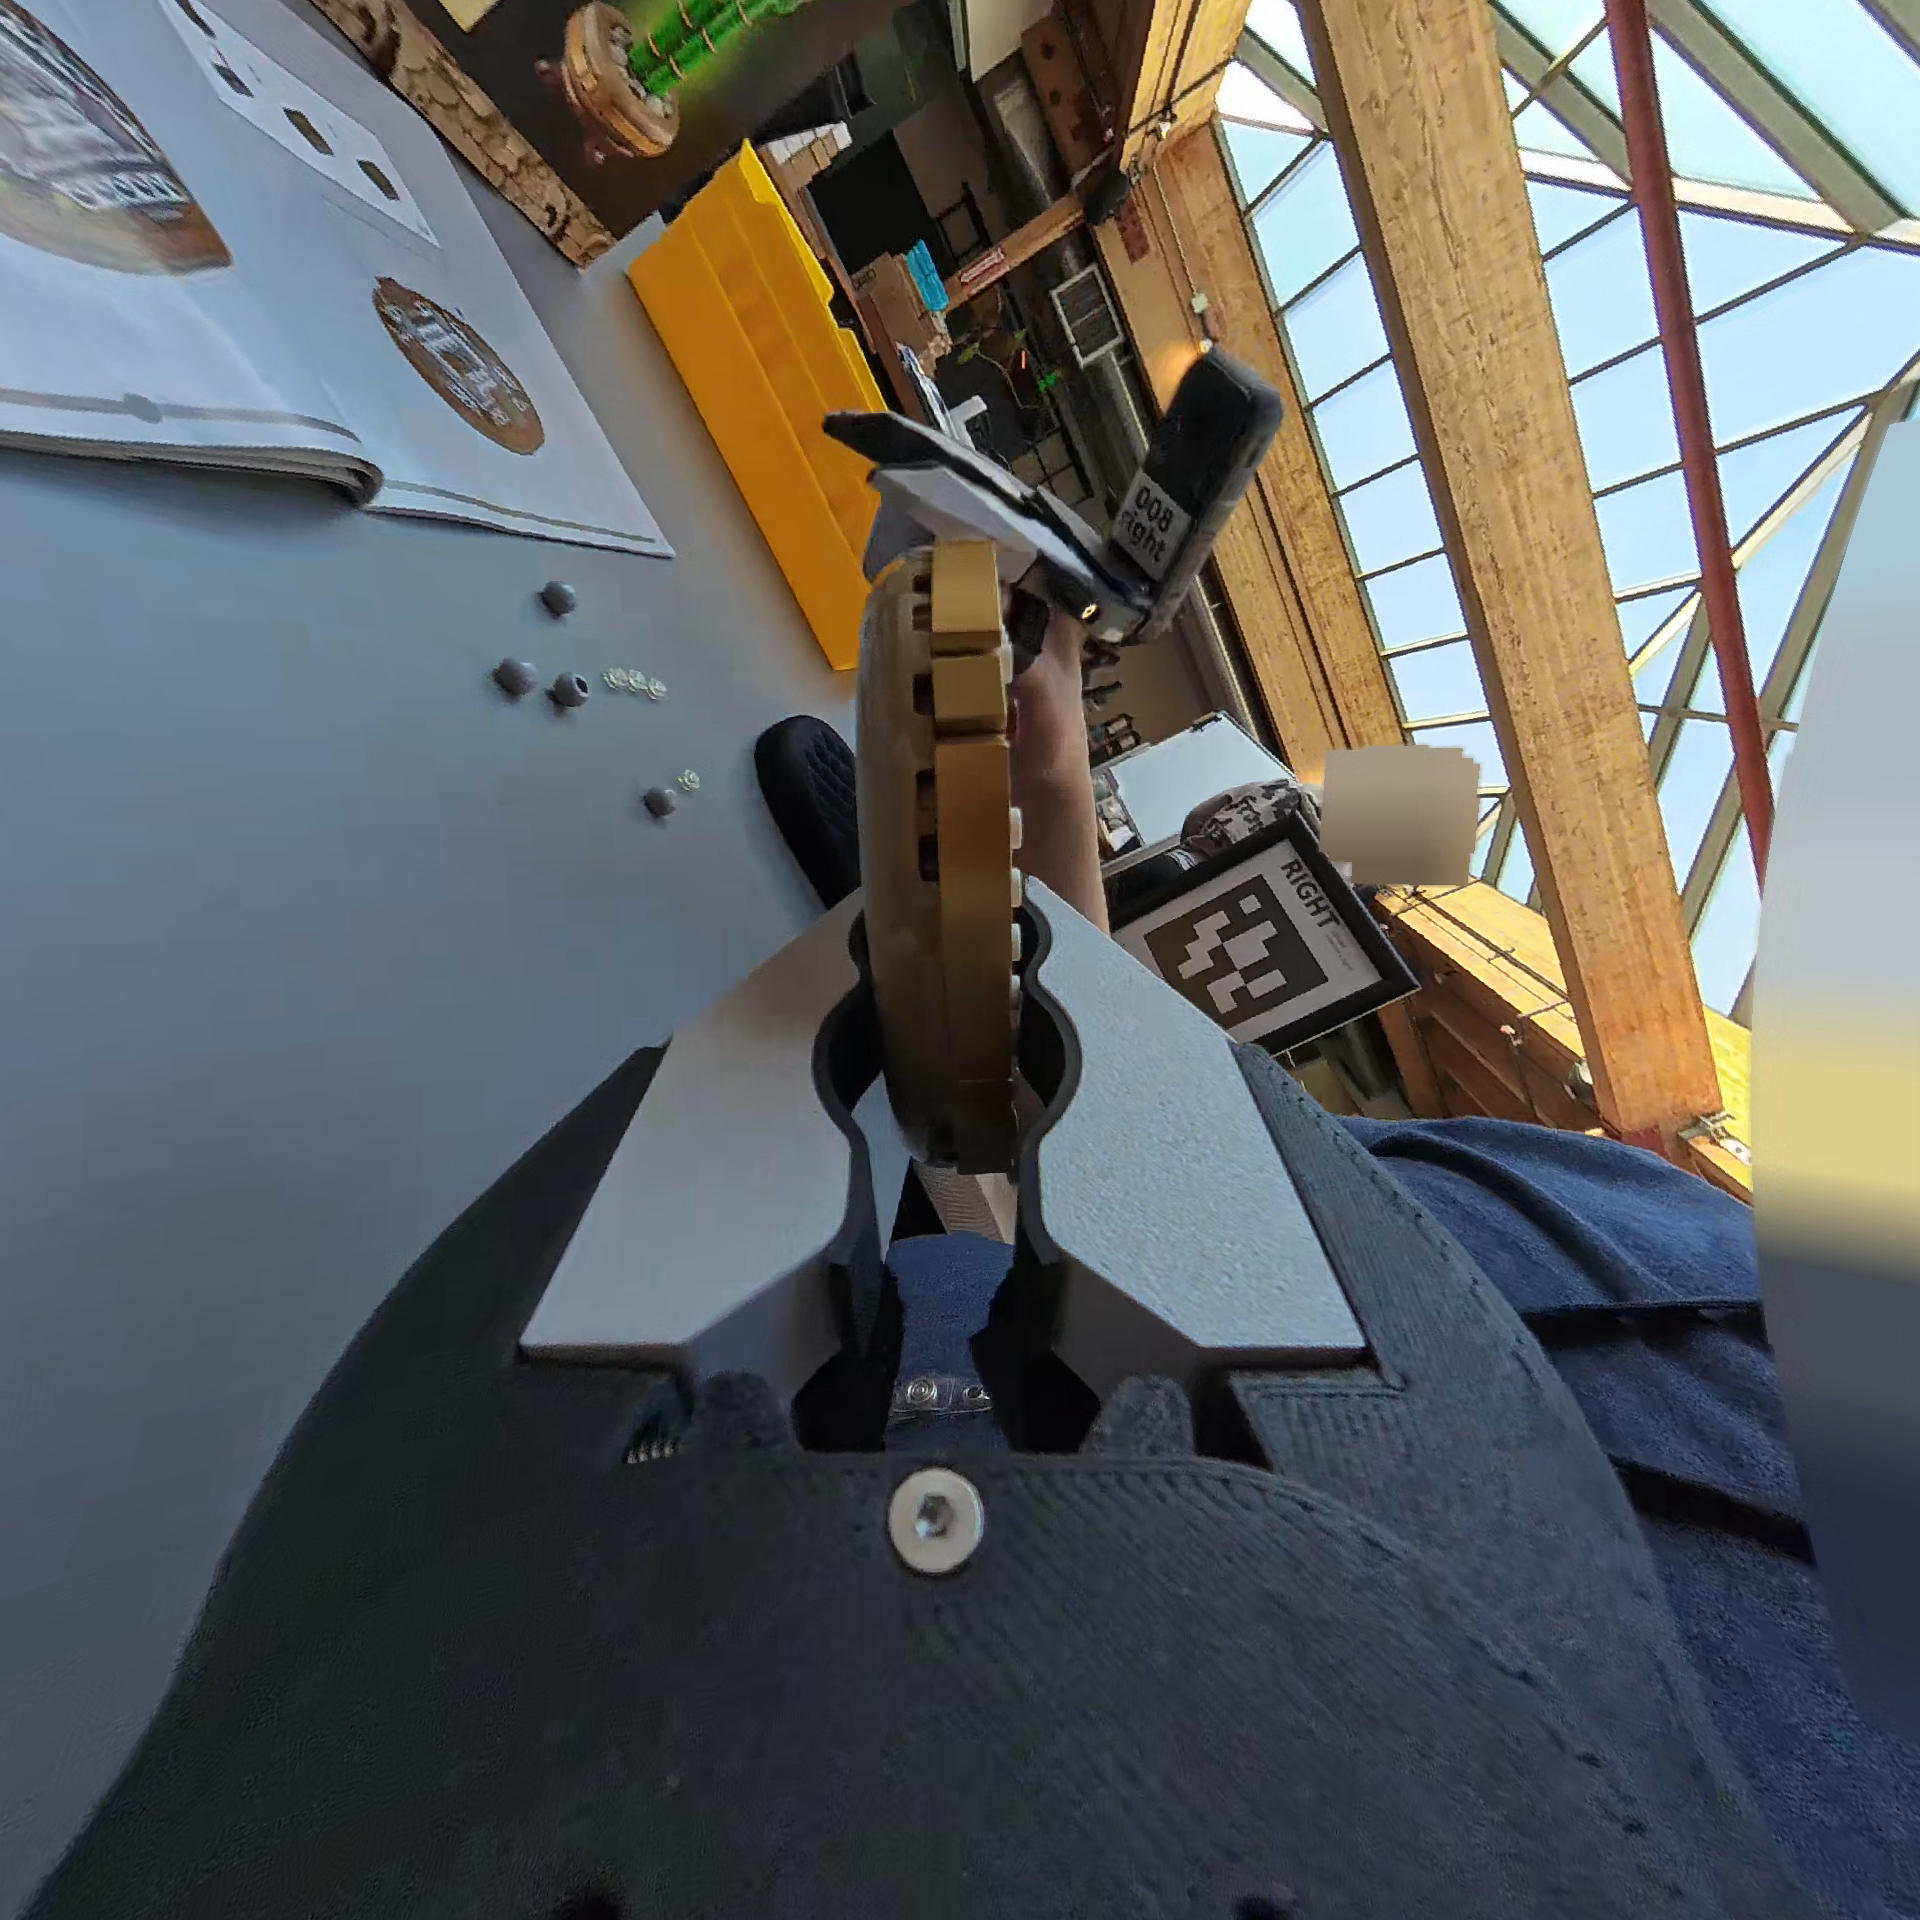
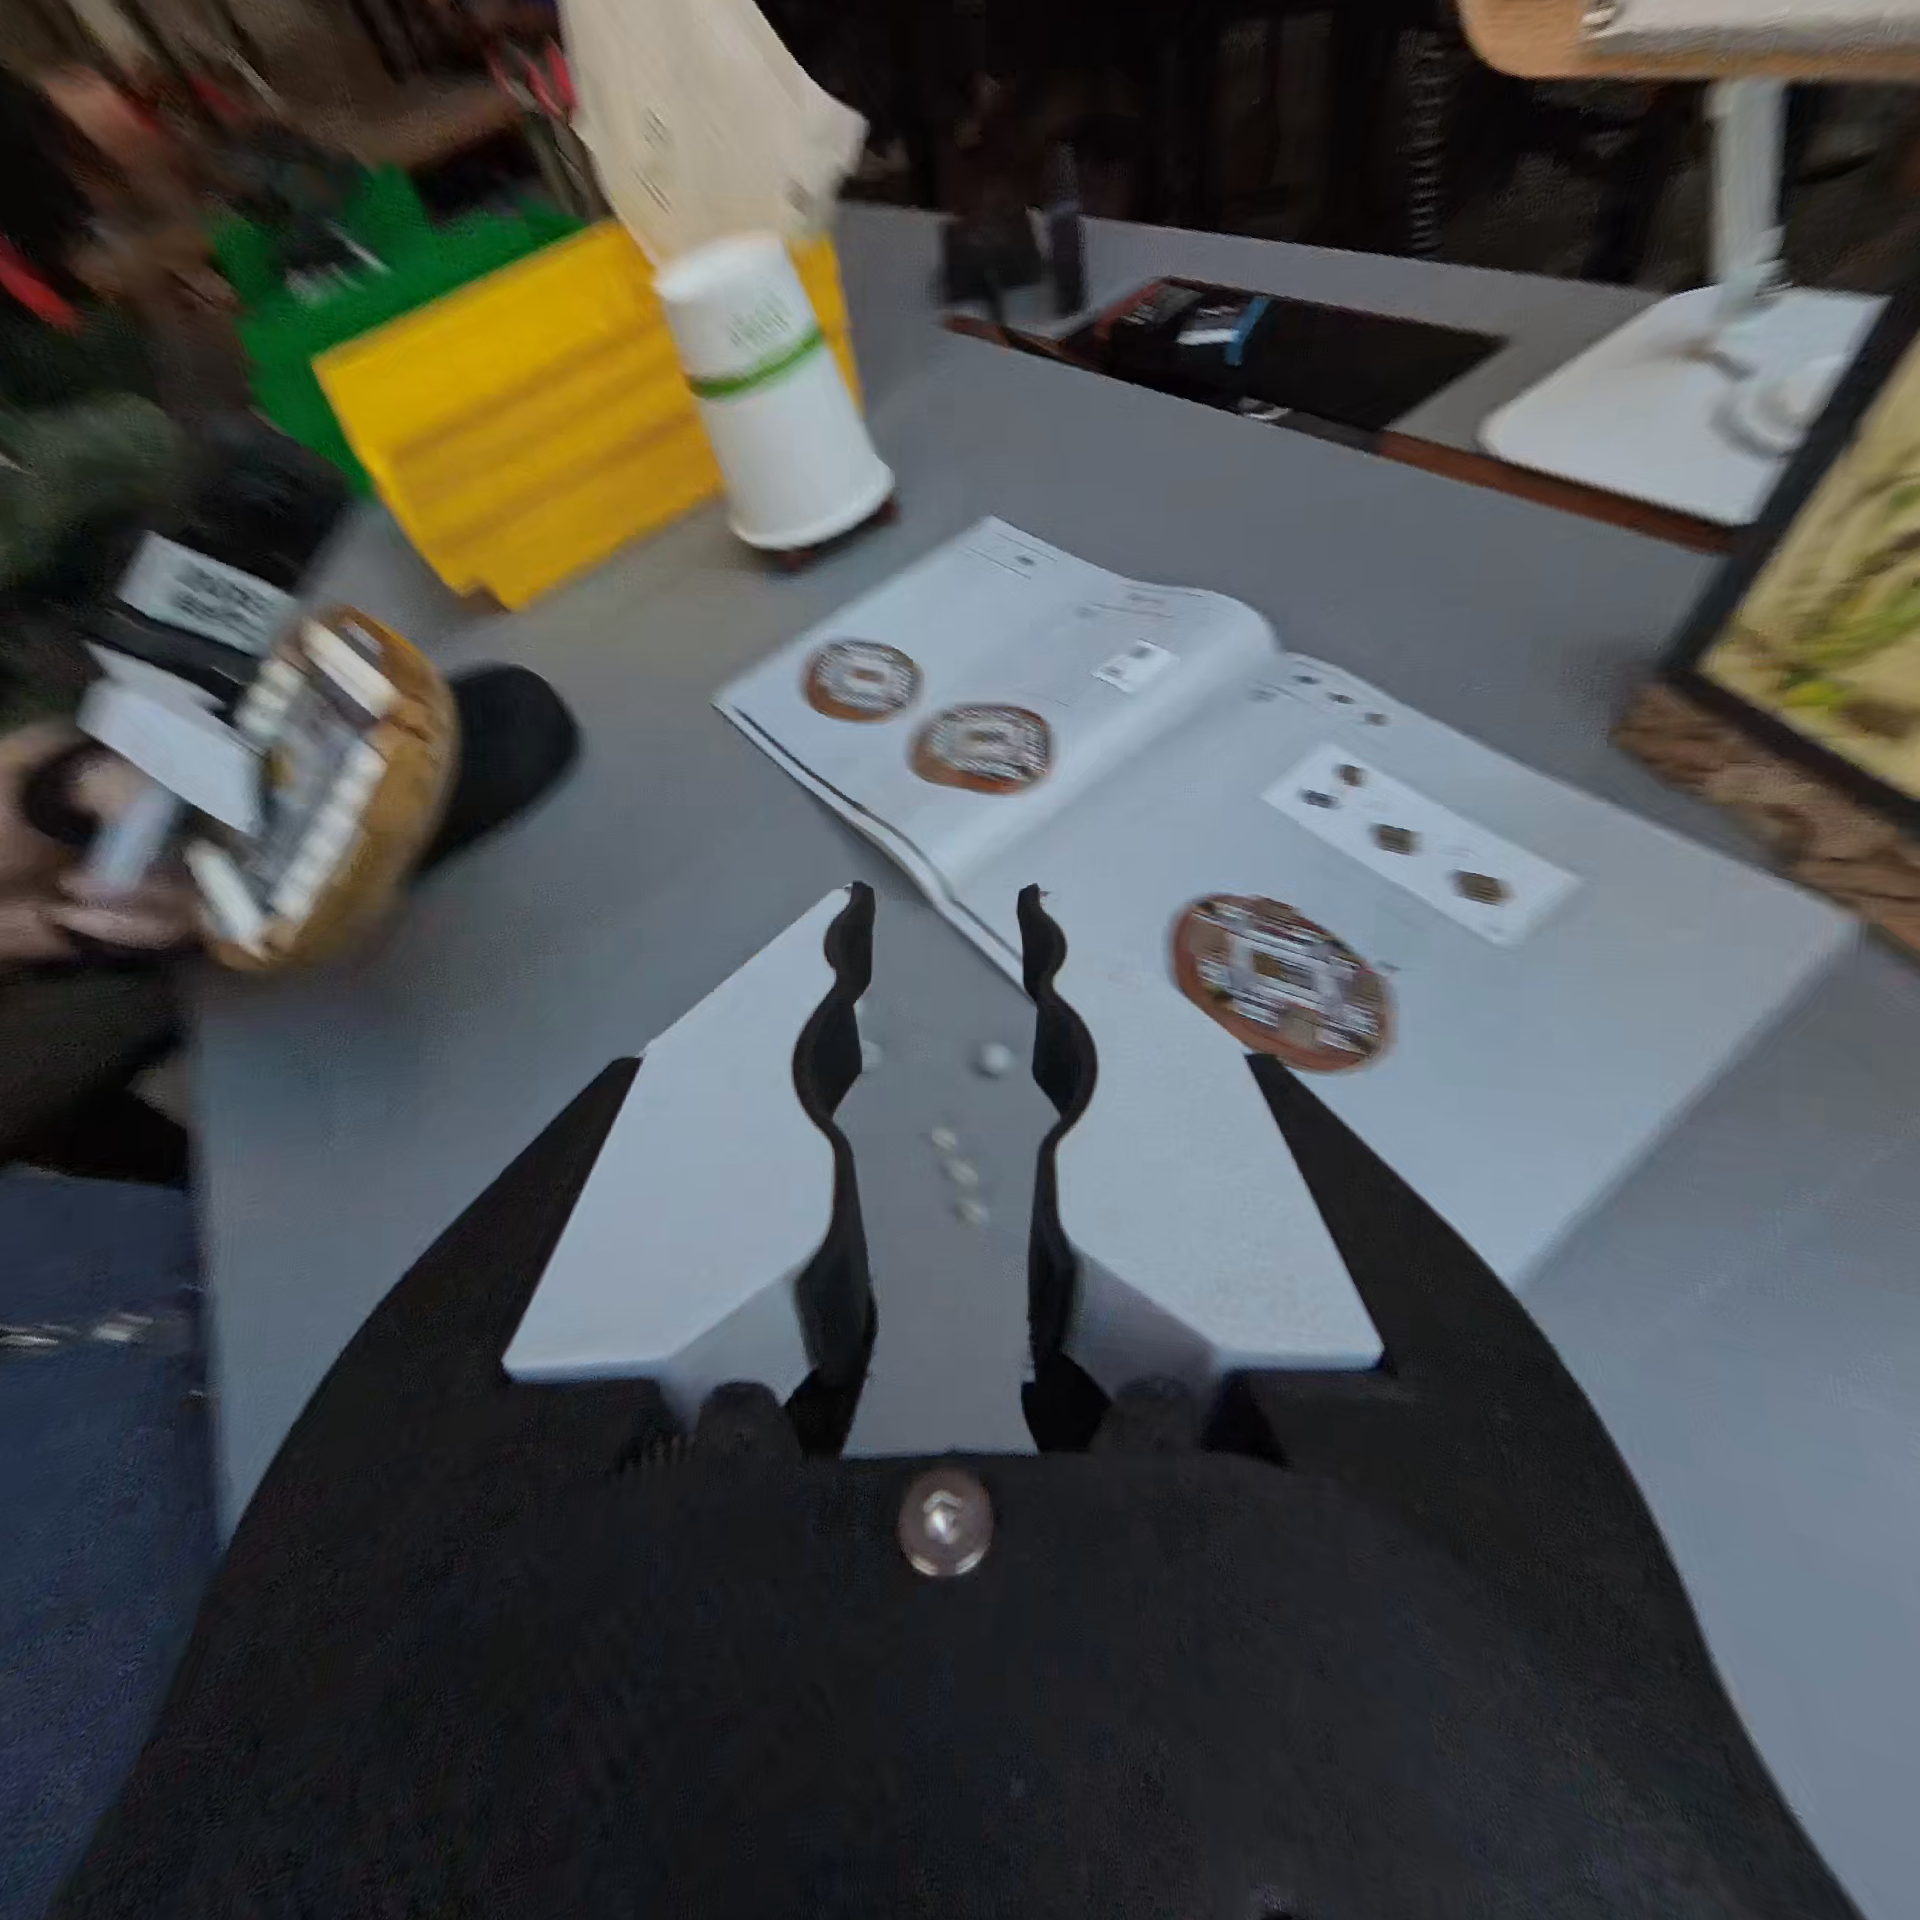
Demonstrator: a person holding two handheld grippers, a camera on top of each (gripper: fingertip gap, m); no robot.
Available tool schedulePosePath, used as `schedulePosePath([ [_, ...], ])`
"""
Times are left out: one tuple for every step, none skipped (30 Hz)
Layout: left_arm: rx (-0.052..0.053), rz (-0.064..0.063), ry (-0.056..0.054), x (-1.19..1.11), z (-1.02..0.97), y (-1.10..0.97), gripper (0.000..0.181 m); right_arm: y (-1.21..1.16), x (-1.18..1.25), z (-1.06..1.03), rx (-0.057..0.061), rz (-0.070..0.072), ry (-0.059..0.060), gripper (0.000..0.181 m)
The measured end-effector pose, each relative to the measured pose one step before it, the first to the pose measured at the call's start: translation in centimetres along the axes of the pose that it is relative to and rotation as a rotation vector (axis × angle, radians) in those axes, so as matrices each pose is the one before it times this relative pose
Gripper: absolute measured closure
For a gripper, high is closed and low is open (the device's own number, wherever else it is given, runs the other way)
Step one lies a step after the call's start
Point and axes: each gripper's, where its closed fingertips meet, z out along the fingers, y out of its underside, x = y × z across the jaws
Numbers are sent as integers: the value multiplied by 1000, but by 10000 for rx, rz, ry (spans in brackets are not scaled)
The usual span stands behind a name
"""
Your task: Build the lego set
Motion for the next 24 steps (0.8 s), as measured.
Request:
schedulePosePath([
  [102,-13,-208,-210,-451,-337,162,1190,1323,-542,-612,-979,777,153],
  [50,6,-224,-250,-345,-253,162,1238,-654,25,-516,-591,-354,153],
  [70,22,-198,-237,-230,-229,162,1096,-1085,313,-419,-228,-502,156],
  [80,-4,-120,-148,-111,-203,162,910,-495,451,-304,-160,-44,159],
  [60,-42,-17,-44,-3,-175,162,934,-345,472,-297,-361,84,161],
  [35,-63,67,43,77,-146,162,1033,-108,425,-402,-343,183,163],
  [21,-50,104,91,116,-119,162,975,93,413,-400,-188,204,163],
  [21,-52,58,59,130,-82,162,798,2,463,-305,-39,34,163],
  [9,-26,19,20,138,-38,162,646,-3,471,-247,98,-34,167],
  [-40,2,-4,-7,141,34,162,396,-116,406,-117,68,-113,171],
  [-78,8,-27,-28,151,96,162,330,-190,315,-130,14,-141,174],
  [-80,5,-23,-19,120,120,162,286,96,194,-162,-7,66,174],
  [-47,6,6,27,95,85,162,78,78,61,-64,-65,67,174],
  [-16,-5,16,31,66,76,162,-93,24,-15,28,-53,17,174],
  [-9,-13,12,10,53,69,162,-103,94,-43,52,6,33,174],
  [-8,-8,0,-38,54,81,162,-70,15,-44,55,62,-52,174],
  [-12,-15,-7,-75,45,88,162,-72,-29,-27,53,112,-100,174],
  [-6,-36,2,-75,50,93,162,-71,-12,-26,63,92,-70,174],
  [-1,-54,19,-77,42,76,162,-79,24,-26,51,47,-36,175],
  [-10,-63,22,-60,26,80,162,9,-27,-17,-8,40,-57,175],
  [-11,-48,15,-56,37,63,162,9,-68,22,-23,24,-69,175],
  [-10,-20,6,-28,22,49,162,62,19,47,-54,24,-15,175],
  [-14,-2,-8,-10,15,42,162,115,2,73,-88,31,-21,174],
  [-11,13,-10,2,7,22,162,117,17,90,-76,23,-1,172],
])
